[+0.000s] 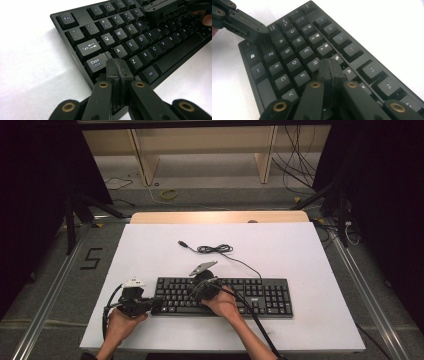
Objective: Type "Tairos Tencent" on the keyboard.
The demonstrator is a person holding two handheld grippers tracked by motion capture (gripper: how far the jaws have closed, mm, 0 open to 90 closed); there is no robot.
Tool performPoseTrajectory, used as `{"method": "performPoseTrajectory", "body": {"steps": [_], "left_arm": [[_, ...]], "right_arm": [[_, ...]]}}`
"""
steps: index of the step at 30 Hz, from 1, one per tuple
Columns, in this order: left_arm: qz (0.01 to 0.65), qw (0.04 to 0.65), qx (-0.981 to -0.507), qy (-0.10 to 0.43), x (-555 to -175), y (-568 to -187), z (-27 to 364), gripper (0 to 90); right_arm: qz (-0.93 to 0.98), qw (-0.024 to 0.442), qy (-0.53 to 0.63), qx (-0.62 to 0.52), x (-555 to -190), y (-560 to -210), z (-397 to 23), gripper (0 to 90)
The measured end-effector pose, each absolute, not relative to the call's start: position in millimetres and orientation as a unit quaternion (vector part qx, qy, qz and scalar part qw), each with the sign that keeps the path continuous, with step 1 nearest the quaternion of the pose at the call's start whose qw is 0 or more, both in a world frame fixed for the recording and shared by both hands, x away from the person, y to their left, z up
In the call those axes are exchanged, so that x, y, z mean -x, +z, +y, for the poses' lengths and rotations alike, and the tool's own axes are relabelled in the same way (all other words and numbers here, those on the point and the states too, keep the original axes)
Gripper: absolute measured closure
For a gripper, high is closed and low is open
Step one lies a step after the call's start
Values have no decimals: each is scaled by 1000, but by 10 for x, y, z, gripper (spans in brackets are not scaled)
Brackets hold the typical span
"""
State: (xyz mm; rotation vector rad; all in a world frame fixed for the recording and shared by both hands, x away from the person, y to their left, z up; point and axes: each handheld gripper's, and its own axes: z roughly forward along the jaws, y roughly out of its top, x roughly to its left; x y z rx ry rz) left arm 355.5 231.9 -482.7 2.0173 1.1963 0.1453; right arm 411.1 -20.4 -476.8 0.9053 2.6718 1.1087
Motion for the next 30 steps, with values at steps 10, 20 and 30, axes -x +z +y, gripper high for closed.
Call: {"method": "performPoseTrajectory", "body": {"steps": [10, 20, 30], "left_arm": [[466, 405, -784, 62, -3546, -4798, 2344, 854], [444, 463, -765, 63, -3518, -4720, 2309, 635], [442, 471, -761, 64, -3526, -4698, 2233, 437]], "right_arm": [[859, 48, 407, -306, -4077, -4661, -322, 889], [832, 45, 457, -312, -4032, -4561, -597, 673], [827, 49, 467, -310, -3969, -4477, -722, 461]]}}
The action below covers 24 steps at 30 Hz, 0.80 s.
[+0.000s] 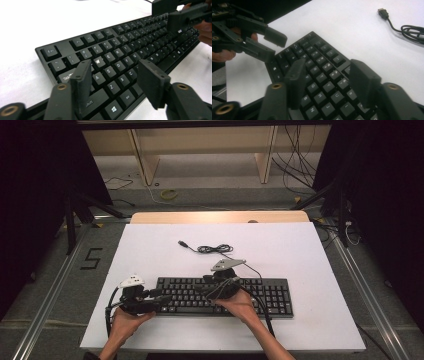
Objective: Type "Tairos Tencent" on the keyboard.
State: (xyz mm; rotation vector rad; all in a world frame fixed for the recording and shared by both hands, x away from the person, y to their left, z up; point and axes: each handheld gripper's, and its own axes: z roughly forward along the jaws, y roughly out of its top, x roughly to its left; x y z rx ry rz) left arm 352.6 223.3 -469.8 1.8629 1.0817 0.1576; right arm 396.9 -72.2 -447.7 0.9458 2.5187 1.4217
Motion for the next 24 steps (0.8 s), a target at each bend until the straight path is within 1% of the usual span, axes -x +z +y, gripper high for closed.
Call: {"method": "performPoseTrajectory", "body": {"steps": [5, 6, 11, 19, 24], "left_arm": [[441, 471, -761, 64, -3536, -4703, 2217, 376], [440, 470, -762, 65, -3538, -4704, 2214, 369], [442, 472, -760, 68, -3548, -4703, 2206, 346], [444, 472, -759, 67, -3565, -4708, 2198, 331], [446, 468, -760, 68, -3578, -4713, 2189, 353]], "right_arm": [[826, 49, 465, -314, -3955, -4479, -722, 419], [827, 50, 462, -316, -3951, -4481, -718, 405], [826, 53, 463, -317, -3944, -4475, -738, 393], [825, 55, 461, -321, -3941, -4469, -784, 384], [824, 56, 461, -323, -3941, -4468, -805, 378]]}}
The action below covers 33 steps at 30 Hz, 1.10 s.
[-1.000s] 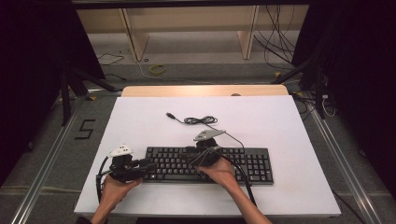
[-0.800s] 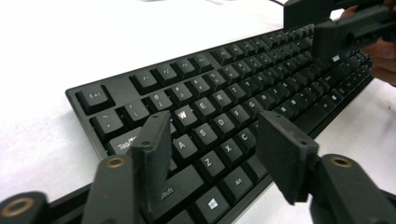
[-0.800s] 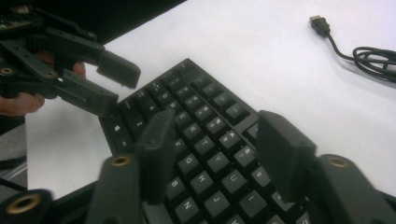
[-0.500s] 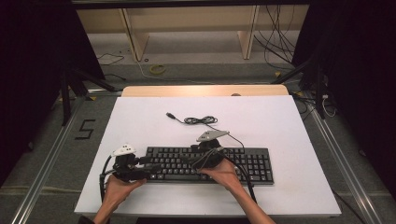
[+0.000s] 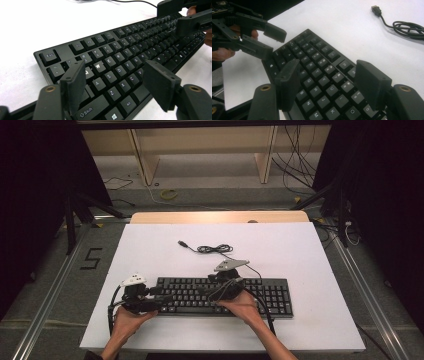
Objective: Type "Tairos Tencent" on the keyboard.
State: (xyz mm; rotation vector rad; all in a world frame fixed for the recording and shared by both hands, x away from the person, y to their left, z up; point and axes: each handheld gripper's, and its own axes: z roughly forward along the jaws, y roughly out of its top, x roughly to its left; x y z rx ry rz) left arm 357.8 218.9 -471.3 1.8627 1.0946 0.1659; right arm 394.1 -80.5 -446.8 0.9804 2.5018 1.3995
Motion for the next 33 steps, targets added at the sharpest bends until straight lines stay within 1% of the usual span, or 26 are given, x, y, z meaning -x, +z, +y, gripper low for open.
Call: {"method": "performPoseTrajectory", "body": {"steps": [3, 4, 7, 9, 10, 11, 14, 15, 19, 20, 24, 27, 33], "left_arm": [[448, 466, -760, 67, -3594, -4718, 2189, 427], [448, 466, -760, 66, -3599, -4722, 2185, 427], [449, 461, -762, 67, -3614, -4736, 2180, 496], [451, 456, -764, 69, -3620, -4744, 2180, 560], [451, 455, -765, 70, -3623, -4749, 2182, 616], [451, 454, -765, 70, -3625, -4754, 2182, 616], [452, 445, -770, 72, -3630, -4764, 2176, 691], [452, 443, -771, 73, -3632, -4771, 2172, 732], [449, 432, -779, 75, -3638, -4782, 2159, 811], [450, 431, -778, 76, -3639, -4784, 2152, 811], [449, 423, -783, 80, -3653, -4793, 2134, 873], [447, 415, -788, 80, -3665, -4804, 2118, 889], [449, 406, -792, 78, -3681, -4816, 2111, 890]], "right_arm": [[824, 57, 460, -327, -3942, -4468, -826, 361], [824, 57, 460, -327, -3942, -4468, -826, 361], [823, 58, 461, -328, -3943, -4463, -850, 350], [822, 58, 461, -330, -3943, -4462, -864, 339], [821, 58, 461, -331, -3944, -4463, -875, 335], [821, 58, 461, -331, -3944, -4463, -875, 335], [822, 59, 459, -332, -3942, -4464, -886, 337], [822, 59, 459, -332, -3941, -4465, -891, 341], [822, 59, 458, -333, -3938, -4460, -894, 345], [822, 59, 458, -333, -3938, -4460, -894, 345], [824, 60, 456, -331, -3938, -4468, -889, 348], [824, 60, 456, -331, -3938, -4469, -888, 350], [823, 59, 456, -333, -3937, -4464, -893, 351]]}}
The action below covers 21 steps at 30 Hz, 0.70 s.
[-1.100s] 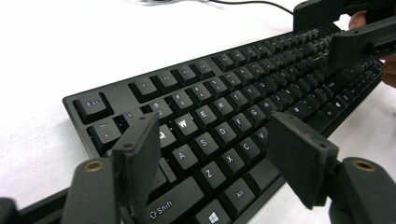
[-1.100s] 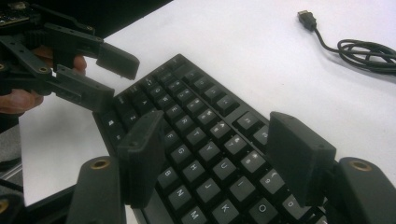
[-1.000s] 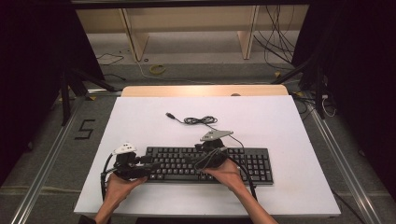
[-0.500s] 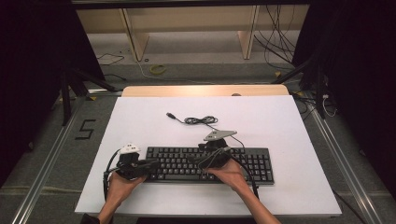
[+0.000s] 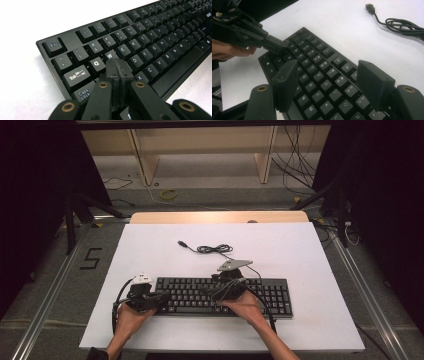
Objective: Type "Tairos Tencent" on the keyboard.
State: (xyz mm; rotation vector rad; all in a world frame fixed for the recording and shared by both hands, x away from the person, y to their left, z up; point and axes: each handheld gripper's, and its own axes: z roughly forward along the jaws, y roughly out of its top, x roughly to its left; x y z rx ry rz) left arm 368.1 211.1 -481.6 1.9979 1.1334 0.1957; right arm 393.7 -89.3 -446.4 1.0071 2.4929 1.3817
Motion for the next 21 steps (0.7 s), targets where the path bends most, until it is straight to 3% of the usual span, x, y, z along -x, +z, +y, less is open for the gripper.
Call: {"method": "performPoseTrajectory", "body": {"steps": [12, 21], "left_arm": [[458, 401, -790, 68, -3705, -4823, 2109, 889], [449, 428, -781, 65, -3672, -4763, 2099, 732]], "right_arm": [[824, 59, 455, -332, -3937, -4474, -884, 352], [821, 62, 459, -334, -3943, -4461, -903, 357]]}}
